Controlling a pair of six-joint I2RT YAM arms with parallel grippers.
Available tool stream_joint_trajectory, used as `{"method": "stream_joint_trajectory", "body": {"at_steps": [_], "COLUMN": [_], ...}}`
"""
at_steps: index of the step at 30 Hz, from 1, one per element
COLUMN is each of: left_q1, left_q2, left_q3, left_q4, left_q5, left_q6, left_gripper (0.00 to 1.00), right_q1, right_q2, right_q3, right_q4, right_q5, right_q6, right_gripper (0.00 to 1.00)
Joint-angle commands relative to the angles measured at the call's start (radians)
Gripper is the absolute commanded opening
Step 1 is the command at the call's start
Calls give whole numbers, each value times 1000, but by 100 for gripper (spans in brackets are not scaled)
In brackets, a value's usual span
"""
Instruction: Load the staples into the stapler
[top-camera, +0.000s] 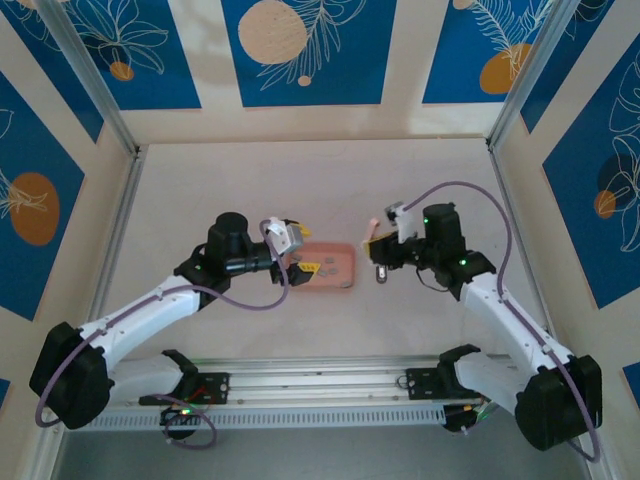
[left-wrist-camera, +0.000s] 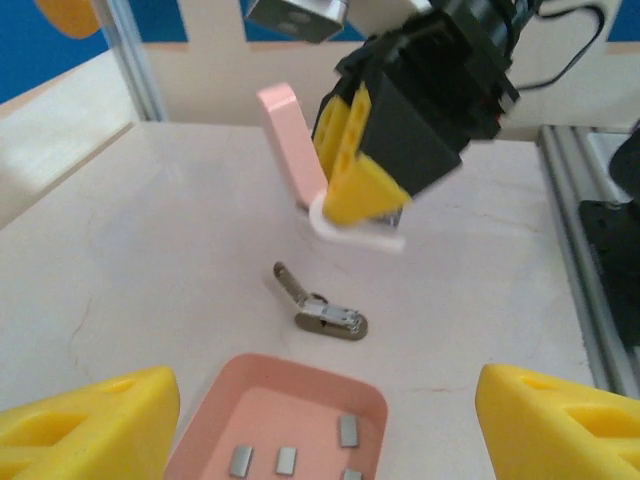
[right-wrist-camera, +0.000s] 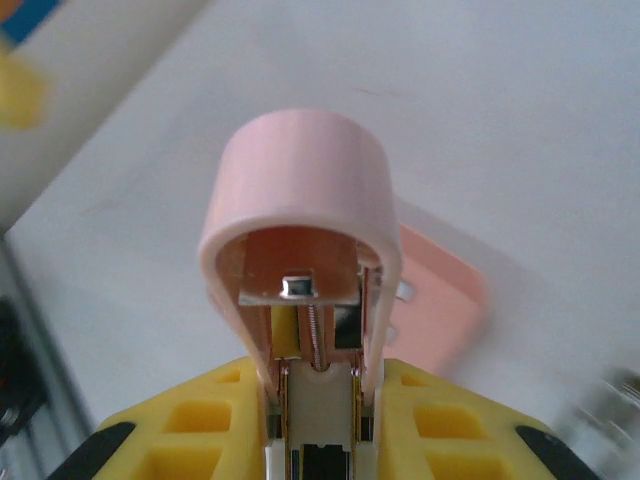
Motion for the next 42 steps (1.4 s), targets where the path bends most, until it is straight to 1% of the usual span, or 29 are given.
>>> {"method": "stream_joint_trajectory", "body": {"at_steps": [1,3,7,14,23,35,42], "left_q1": [-7,-8,-8,-8,-9,-9,-9], "left_q2": [20,38,58,77,84,90,96], "left_q3": [-6,0,11,13,9,19,17], "left_q4": [3,4,2,-6,-4,-16,-14], "left_q5": [-73,-75,-84,-79,-80,-81,-81], "left_q6": [-19,-23,-23,-23,-34,-32,-33], "left_gripper": [78,78,78,77,77,78,78], "right_q1": [-106,-138,-144,-121,-84,-77,-77], "right_q2": [55,98,168,267,401,520,528], "right_q3": [48,47,32,30,101,143,143], "right_q4": [-216,-237,-216,-179,-219,-203,-205], "right_q5": [95,129,197,275,392,426,429], "right_q6": [156,177,191,177,187,199,190], "right_gripper": [17,17,17,18,21,24,34]}}
